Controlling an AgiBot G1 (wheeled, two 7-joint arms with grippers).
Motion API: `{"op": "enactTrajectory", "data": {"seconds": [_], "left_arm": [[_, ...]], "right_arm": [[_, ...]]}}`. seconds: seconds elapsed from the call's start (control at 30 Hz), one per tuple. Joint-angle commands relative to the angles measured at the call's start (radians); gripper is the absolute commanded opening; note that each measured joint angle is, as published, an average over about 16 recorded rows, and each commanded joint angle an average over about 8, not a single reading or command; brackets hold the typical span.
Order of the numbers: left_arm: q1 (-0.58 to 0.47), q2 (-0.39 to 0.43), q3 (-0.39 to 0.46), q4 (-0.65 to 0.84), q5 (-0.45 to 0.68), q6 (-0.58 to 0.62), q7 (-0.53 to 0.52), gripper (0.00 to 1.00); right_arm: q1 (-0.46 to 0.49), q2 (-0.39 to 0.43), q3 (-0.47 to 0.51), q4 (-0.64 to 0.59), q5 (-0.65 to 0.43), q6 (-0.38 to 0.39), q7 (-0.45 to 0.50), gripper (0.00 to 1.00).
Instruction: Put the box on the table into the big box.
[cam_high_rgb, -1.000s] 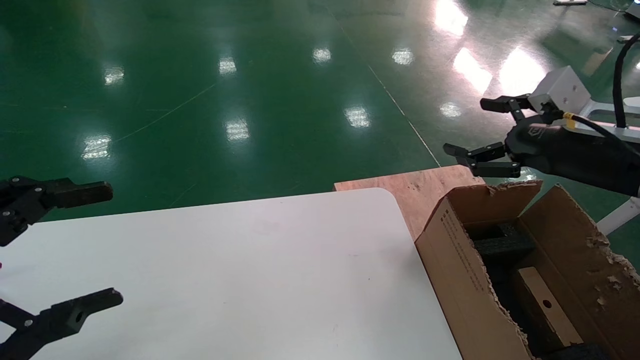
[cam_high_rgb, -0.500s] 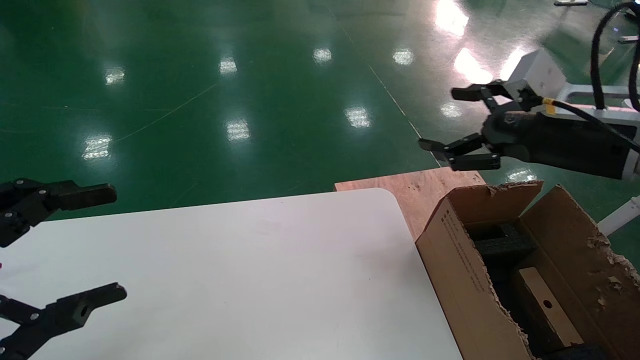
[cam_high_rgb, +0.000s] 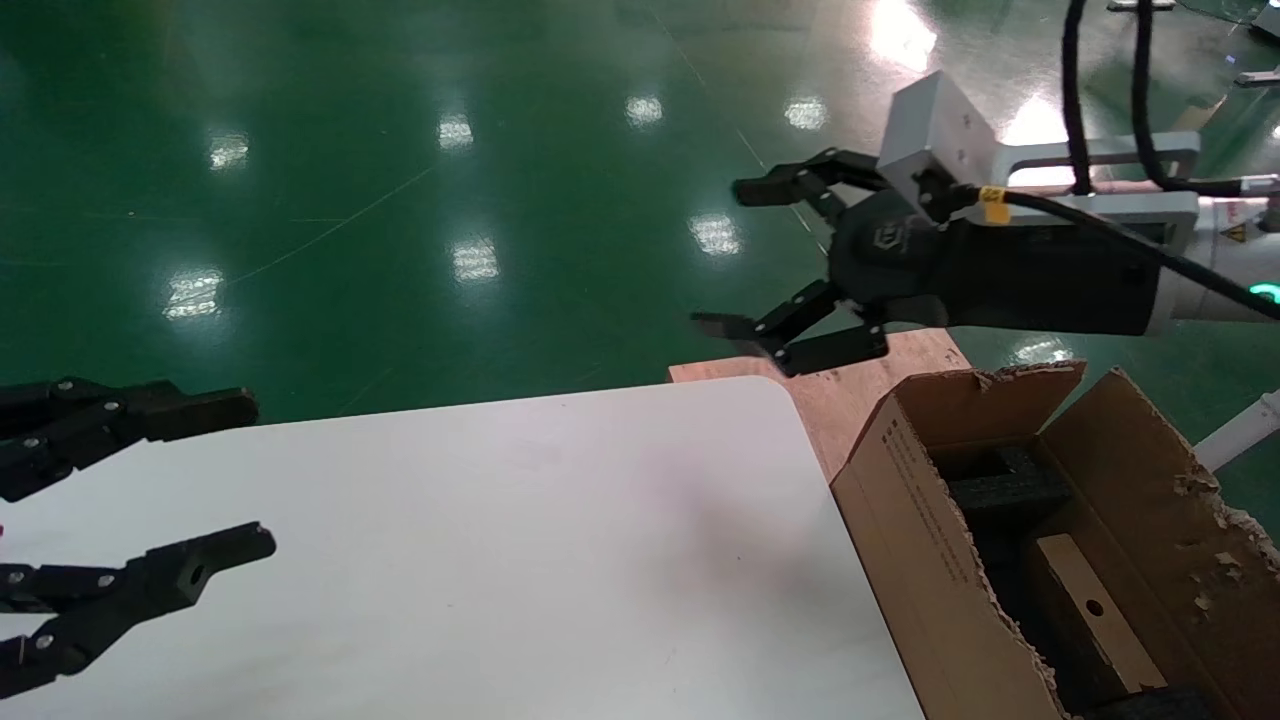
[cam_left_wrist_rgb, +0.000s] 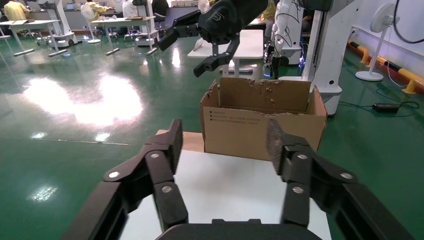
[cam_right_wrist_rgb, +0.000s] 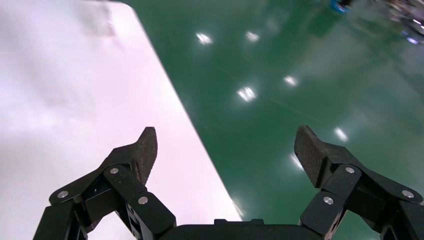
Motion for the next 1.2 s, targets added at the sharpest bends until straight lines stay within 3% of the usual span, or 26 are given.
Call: {"op": "enactTrajectory", "data": {"seconds": [0.03,0.4,0.43,0.67,0.7,1.2], "left_arm": [[0.0,0.0,0.0,0.0,0.0,0.0,0.0,0.0],[0.0,0.0,0.0,0.0,0.0,0.0,0.0,0.0],[0.0,0.0,0.0,0.0,0.0,0.0,0.0,0.06],[0.0,0.0,0.0,0.0,0.0,0.0,0.0,0.94],[0.0,0.0,0.0,0.0,0.0,0.0,0.0,1.0],[0.0,0.0,0.0,0.0,0.0,0.0,0.0,1.0]], "right_arm": [[-0.057,-0.019,0.077,-0.002,-0.012,-0.03,0.012,1.0],[-0.375,-0.123,0.504,-0.016,-0.078,-0.197,0.082,1.0],[-0.404,-0.132,0.544,-0.017,-0.084,-0.213,0.088,1.0],[-0.605,-0.198,0.814,-0.025,-0.126,-0.318,0.132,1.0],[-0.633,-0.207,0.852,-0.026,-0.132,-0.333,0.138,1.0],[-1.04,-0.339,1.398,-0.043,-0.215,-0.545,0.225,1.0]]}}
